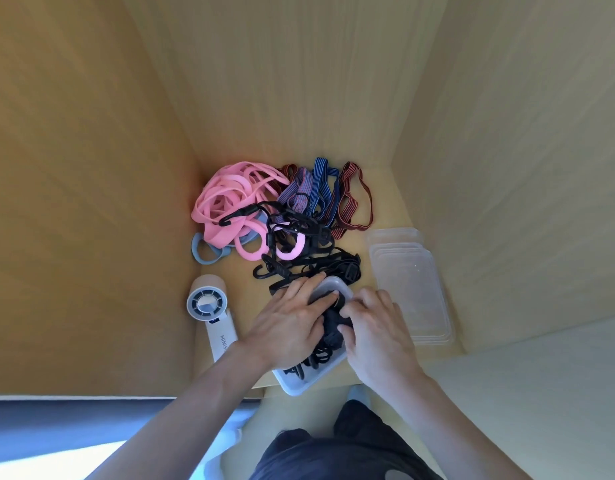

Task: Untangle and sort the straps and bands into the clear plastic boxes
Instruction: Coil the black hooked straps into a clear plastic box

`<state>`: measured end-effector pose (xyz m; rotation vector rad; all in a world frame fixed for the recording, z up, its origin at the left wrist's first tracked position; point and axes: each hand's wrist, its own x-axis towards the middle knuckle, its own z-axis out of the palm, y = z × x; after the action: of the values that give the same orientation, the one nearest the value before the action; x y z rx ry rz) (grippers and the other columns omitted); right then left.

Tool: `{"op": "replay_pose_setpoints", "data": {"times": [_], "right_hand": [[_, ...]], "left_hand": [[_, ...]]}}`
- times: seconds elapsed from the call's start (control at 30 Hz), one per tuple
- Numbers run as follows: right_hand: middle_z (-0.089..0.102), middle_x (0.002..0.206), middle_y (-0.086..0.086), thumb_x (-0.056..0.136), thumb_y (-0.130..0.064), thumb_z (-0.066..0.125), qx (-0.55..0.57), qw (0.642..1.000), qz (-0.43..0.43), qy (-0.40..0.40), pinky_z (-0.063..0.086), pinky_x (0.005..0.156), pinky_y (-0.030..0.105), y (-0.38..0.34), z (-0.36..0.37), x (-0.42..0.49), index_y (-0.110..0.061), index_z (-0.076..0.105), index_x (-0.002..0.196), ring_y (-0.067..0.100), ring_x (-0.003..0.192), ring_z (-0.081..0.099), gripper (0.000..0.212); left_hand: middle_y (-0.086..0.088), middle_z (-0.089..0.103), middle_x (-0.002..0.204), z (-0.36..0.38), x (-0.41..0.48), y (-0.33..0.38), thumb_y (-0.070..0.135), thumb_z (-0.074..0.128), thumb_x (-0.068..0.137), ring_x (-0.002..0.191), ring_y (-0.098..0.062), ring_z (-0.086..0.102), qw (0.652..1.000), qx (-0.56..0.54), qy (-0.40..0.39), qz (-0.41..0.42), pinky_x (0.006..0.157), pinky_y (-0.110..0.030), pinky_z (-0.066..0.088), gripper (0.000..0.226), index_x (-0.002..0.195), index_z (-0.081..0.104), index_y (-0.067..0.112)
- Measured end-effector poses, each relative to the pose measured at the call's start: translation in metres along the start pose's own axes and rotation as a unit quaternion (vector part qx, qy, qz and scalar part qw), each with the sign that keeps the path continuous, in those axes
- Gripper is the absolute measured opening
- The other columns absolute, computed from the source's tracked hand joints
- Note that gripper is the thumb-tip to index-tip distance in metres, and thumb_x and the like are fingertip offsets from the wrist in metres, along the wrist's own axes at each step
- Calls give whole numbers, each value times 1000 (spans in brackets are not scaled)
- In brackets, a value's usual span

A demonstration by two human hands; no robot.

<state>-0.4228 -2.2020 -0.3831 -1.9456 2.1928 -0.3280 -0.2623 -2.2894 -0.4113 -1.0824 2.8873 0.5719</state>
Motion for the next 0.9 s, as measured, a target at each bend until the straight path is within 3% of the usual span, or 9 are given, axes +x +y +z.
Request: {"op": "replay_pose_setpoints", "data": {"times": [0.1,0.2,0.37,0.47,0.6,0.77,0.9], "right_hand": [[53,87,-5,69,-21,88,-5,1000,13,-3,48,68,37,3,9,3,-19,72,77,23,85,52,17],[52,82,-3,68,-21,87,-31,999,31,-8,46,67,37,3,12,7,-21,74,73,24,82,51,14],[52,75,-2,51,-17,93,-71,996,46,-20,46,63,35,1,16,17,-23,69,64,23,75,52,27],[53,80,-4,59,-18,91,-41,998,52,-16,46,68,35,4,16,16,-22,71,75,23,80,54,25],[51,96,-10,82,-22,77,40,997,57,-37,39,88,33,10,8,11,-26,69,105,18,99,51,24],[53,90,-17,79,-21,83,155,983,88,-41,44,91,34,14,-2,6,-28,66,105,10,92,52,32],[57,93,-18,80,-26,83,226,969,102,-20,44,86,24,19,-5,0,-33,65,101,1,93,54,28]], "left_hand": [[0,9,166,-4,-1,1,48,17,92,149,-18,12,1000,-7,-15,-1,117,-40,27,68,154,34,28],[0,5,166,-3,0,1,61,29,97,149,-19,10,999,24,-27,-3,118,-40,25,66,155,30,31],[0,8,165,1,3,1,65,42,94,147,-20,15,999,48,-21,-1,117,-41,28,68,154,32,32],[2,11,164,0,5,-1,64,46,93,146,-19,16,1000,28,-5,2,117,-39,26,68,153,30,36],[6,13,165,-1,-1,-3,63,52,91,148,-16,15,999,-31,24,-13,121,-37,22,77,155,19,38],[10,11,165,-8,-22,-5,62,53,92,150,-11,10,988,-119,68,-66,122,-35,18,74,155,24,36],[8,11,166,-7,-39,8,70,45,87,150,-9,7,984,-135,76,-82,123,-35,16,78,153,27,33]]}}
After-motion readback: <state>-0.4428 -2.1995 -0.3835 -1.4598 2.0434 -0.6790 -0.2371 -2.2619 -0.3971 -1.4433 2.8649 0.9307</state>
